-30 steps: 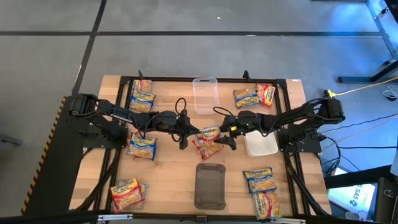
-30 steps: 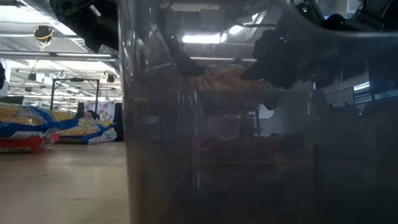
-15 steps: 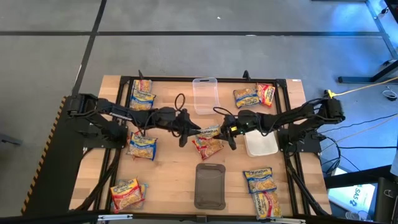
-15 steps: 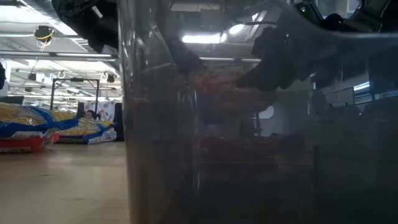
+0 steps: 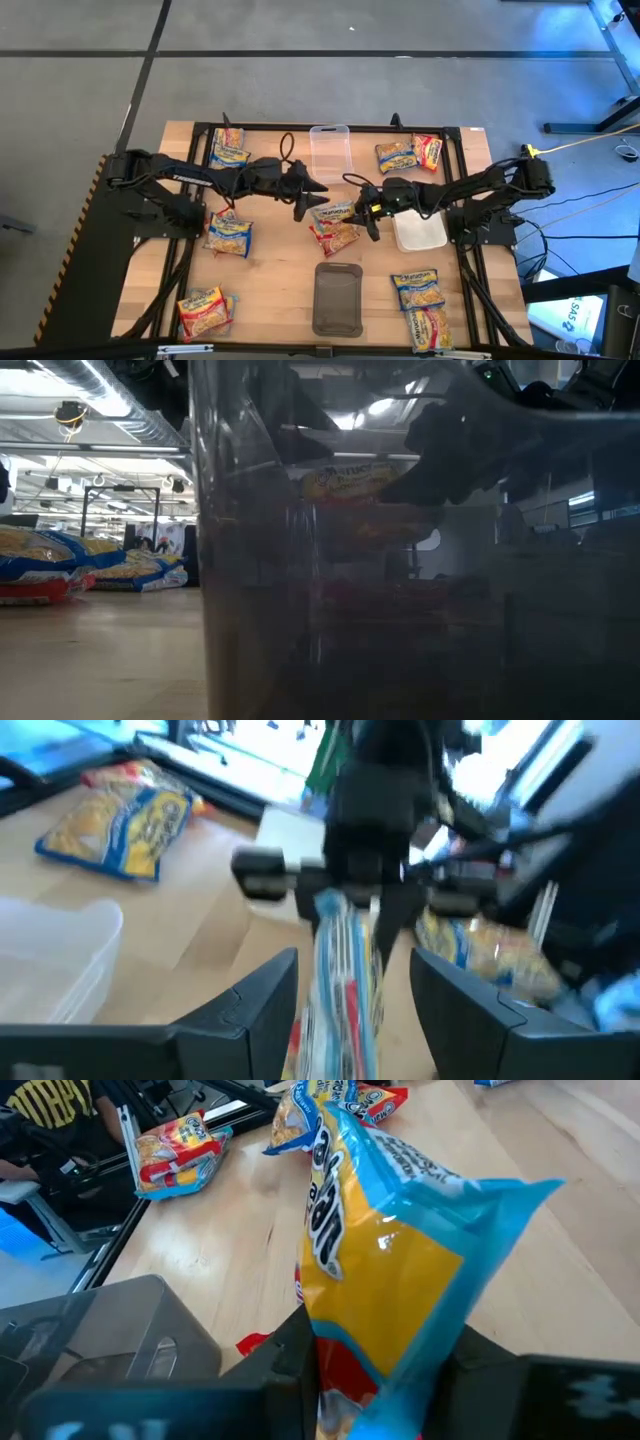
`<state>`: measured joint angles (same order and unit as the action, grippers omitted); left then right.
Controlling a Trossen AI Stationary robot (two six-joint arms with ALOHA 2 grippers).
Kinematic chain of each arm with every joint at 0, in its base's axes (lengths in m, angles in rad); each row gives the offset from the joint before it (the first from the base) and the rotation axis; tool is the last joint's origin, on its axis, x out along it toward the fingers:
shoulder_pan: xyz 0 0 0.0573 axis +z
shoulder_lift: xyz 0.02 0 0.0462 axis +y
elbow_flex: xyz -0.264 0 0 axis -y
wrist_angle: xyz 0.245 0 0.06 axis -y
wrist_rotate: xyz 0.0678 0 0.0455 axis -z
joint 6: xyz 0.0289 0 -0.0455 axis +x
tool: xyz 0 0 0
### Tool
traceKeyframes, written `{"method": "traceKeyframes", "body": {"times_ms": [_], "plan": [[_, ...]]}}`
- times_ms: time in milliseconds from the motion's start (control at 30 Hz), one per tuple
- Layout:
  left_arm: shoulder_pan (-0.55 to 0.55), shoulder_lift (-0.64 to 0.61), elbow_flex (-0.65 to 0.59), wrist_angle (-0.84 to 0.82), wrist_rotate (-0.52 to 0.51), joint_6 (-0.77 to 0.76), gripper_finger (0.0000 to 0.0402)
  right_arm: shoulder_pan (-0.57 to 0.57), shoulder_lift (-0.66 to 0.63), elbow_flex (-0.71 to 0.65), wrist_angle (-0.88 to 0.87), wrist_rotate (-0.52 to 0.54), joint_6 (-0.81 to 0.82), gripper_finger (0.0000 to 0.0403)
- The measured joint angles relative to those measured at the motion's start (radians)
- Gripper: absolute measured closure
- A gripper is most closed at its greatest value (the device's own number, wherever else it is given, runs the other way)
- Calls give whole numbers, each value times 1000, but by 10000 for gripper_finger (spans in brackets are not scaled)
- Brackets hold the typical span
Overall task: Sort Maruchan noodles
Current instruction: Put the center light blue noodle pack into the transparent bin
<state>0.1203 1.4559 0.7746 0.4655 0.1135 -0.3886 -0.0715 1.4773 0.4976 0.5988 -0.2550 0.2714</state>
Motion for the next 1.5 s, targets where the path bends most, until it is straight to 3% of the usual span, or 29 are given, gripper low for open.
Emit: {"method": "traceKeyframes", "body": {"times_ms": [333, 567, 867, 1267, 1500], "plan": [[2, 25, 72, 2, -19, 80, 194, -1, 0, 0, 3, 2, -15, 306], [27, 101, 300, -463, -7, 148, 157, -2, 0, 44, -32, 4, -87, 314], [90, 177, 476, -854, 159, 178, 154, -42, 0, 149, -184, 41, -210, 313], [87, 135, 481, -885, 194, 245, 154, -47, -1, 190, -268, 84, -226, 314], [79, 121, 480, -913, 152, 313, 154, -47, -1, 190, -194, 79, -201, 311]]}}
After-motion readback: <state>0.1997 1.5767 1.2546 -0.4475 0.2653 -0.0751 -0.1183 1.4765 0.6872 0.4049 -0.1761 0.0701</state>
